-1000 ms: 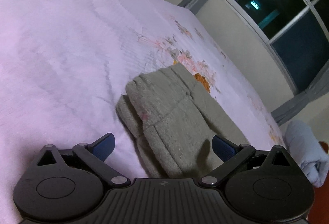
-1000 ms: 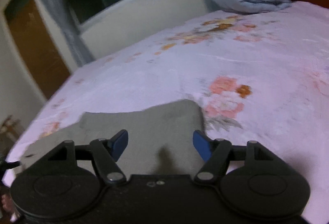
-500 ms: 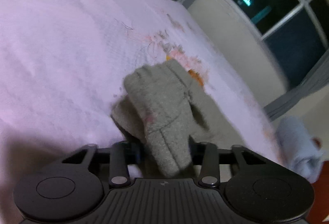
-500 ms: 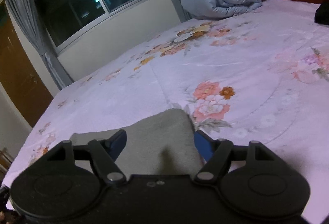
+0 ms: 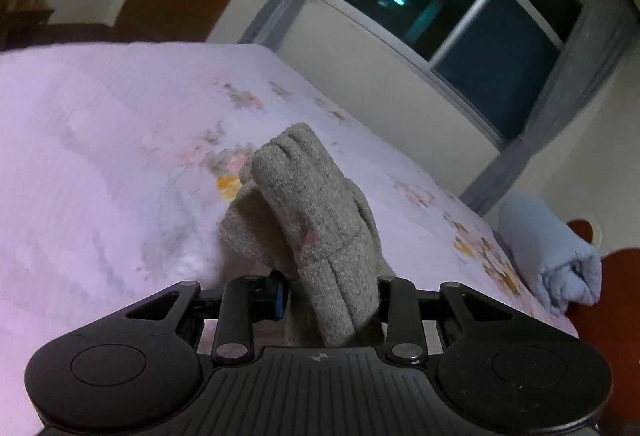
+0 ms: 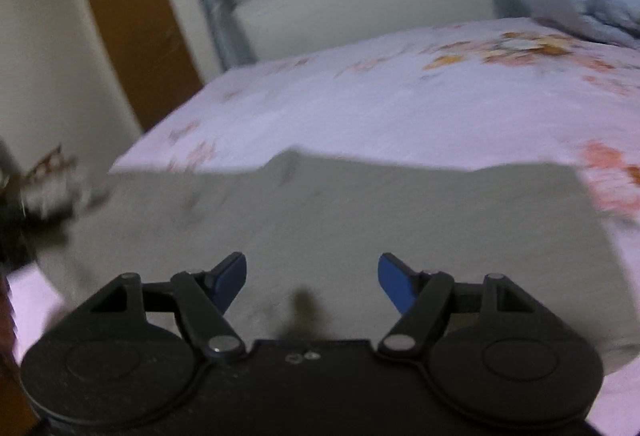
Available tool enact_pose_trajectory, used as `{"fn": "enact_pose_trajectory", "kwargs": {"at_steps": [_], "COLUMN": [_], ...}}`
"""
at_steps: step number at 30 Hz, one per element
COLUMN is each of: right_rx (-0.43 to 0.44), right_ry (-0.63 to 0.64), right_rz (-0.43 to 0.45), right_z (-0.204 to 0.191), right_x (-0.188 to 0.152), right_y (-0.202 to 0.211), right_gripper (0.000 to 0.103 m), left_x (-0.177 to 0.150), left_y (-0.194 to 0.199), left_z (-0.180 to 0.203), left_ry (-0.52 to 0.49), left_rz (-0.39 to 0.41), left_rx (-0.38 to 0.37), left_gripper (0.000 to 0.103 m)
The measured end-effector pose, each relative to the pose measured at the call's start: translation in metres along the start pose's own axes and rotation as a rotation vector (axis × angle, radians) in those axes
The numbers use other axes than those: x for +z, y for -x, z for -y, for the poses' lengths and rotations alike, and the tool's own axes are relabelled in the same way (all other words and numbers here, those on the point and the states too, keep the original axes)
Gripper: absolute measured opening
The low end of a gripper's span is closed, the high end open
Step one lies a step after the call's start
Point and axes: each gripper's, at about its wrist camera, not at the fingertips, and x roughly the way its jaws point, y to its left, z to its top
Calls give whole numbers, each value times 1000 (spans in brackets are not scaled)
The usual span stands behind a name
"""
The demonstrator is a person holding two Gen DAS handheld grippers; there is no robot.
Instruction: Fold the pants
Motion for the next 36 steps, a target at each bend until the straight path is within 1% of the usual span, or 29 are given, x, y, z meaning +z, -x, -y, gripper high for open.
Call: {"fn": "enact_pose_trajectory", "kwargs": {"at_steps": [2, 3, 4, 5, 6, 7, 12, 17, 18, 19, 20, 21, 23, 24, 25, 27, 28, 30, 32, 34, 36], "right_rx": [-34, -85, -136, -152, -149, -146, -147, -162, -156, -142, -140, -144, -150, -169, -191, -254, -298, -388, -455, -482, -491], "right_ry": [114, 243, 360, 385, 359, 336, 344, 349, 339, 310, 262, 206, 113, 56, 13, -61, -85, -144, -188, -248, -269], "right_rz": [-77, -95, -80, -67, -70, -75, -86, -70, -59, -9, 60, 108, 152, 190, 220, 305, 341, 368, 380, 380, 390], "right_z": [-21, -37, -50, -53, -50, -47, -44, -47, -45, -40, -31, -17, 16, 39, 58, 99, 117, 154, 183, 208, 221], "right_x": [-14, -27, -38, -42, -40, -38, -32, -38, -40, -37, -36, -36, -37, -38, -37, -33, -31, -27, -27, -31, -40], "right_y": [-20, -30, -35, -37, -38, -39, -44, -44, -37, -25, -9, 7, 30, 44, 55, 83, 96, 118, 134, 148, 159], "right_gripper": [78, 84, 83, 83, 84, 85, 87, 89, 87, 80, 82, 89, 90, 90, 90, 90, 92, 94, 94, 94, 94], "left_x": [6, 9, 8, 9, 8, 9, 11, 8, 8, 8, 8, 6, -4, -9, -16, -33, -43, -63, -89, -121, -155], "left_y": [5, 7, 11, 15, 20, 23, 35, 45, 48, 49, 53, 55, 57, 56, 54, 49, 46, 36, 26, 17, 9], "left_z": [10, 16, 21, 29, 38, 44, 61, 80, 86, 92, 99, 109, 137, 152, 166, 195, 213, 245, 275, 304, 324], "left_ry": [-20, -34, -49, -74, -112, -130, -155, -201, -220, -241, -269, -312, -454, -508, -553, -623, -657, -714, -775, -851, -938], "left_rz": [2, 1, -2, -1, 5, 8, 15, 22, 27, 32, 36, 40, 49, 52, 53, 40, 33, 8, -24, -66, -88], "left_rx": [-15, -27, -36, -39, -37, -39, -47, -28, -19, -9, -5, 4, 15, 8, -7, -52, -75, -117, -157, -184, -183], "left_gripper": [31, 31, 31, 31, 31, 31, 31, 31, 31, 31, 31, 31, 31, 31, 31, 31, 31, 31, 31, 31, 31]}}
